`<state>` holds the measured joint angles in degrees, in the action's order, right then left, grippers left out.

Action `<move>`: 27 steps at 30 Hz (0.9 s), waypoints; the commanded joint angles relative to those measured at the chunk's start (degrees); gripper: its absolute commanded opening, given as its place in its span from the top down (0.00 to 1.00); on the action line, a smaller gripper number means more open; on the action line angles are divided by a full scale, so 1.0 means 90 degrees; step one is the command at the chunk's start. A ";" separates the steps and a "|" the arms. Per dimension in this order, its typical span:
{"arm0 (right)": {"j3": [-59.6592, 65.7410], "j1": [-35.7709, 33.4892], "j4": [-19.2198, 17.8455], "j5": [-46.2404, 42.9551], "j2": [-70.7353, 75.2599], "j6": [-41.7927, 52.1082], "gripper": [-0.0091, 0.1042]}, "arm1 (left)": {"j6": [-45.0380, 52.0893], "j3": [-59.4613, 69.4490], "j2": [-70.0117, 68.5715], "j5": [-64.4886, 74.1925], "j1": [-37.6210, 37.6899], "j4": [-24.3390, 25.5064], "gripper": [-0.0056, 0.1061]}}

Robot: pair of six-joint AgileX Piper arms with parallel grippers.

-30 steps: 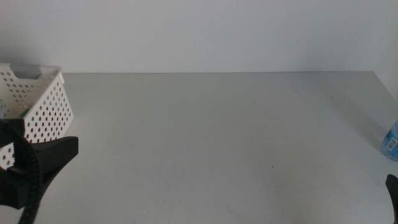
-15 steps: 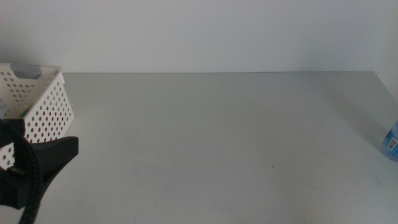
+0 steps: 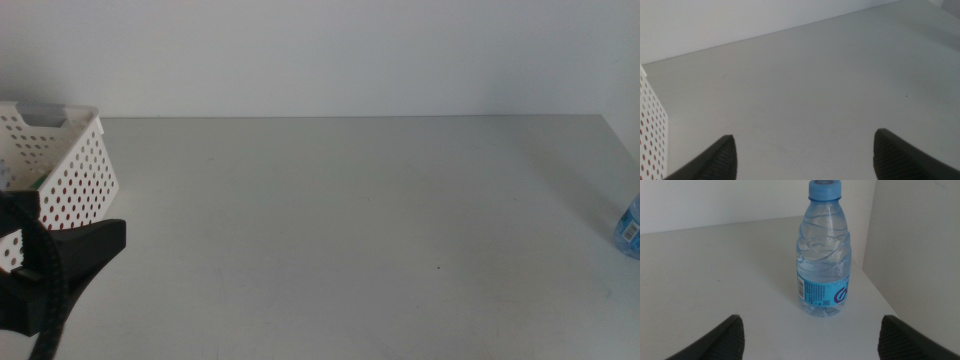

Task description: Use arms to grab the bottles and put them into the dustbin to the left of the table.

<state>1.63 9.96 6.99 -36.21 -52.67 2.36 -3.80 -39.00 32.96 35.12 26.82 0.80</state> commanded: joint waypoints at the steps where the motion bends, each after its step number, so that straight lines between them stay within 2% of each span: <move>1: -0.0070 0.0043 -0.0129 -0.0887 -0.0342 0.0020 0.29 | -0.0082 -0.0165 0.0012 -0.0475 0.0006 0.0002 0.11; 15: -0.0152 0.0043 -0.0032 -0.3899 -0.2125 0.0209 0.29 | -0.0082 -0.0165 0.0012 -0.0475 0.0006 0.0002 0.11; 19: -0.0456 0.0043 0.0178 -0.3948 -0.2765 0.0209 0.26 | -0.0082 -0.0165 0.0012 -0.0475 0.0006 -0.0005 0.11; 25: -0.0924 0.0043 0.0745 -0.3975 -0.3528 0.0209 0.16 | -0.0082 -0.0165 0.0012 -0.0475 0.0006 -0.0005 0.11; 27: -0.1130 0.0043 0.0781 -0.3975 -0.3788 0.0209 0.13 | -0.0082 -0.0165 0.0012 -0.0475 0.0006 -0.0005 0.11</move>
<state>-6.58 9.96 13.61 -64.91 -86.56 3.46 -3.80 -39.00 32.96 35.12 26.82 0.80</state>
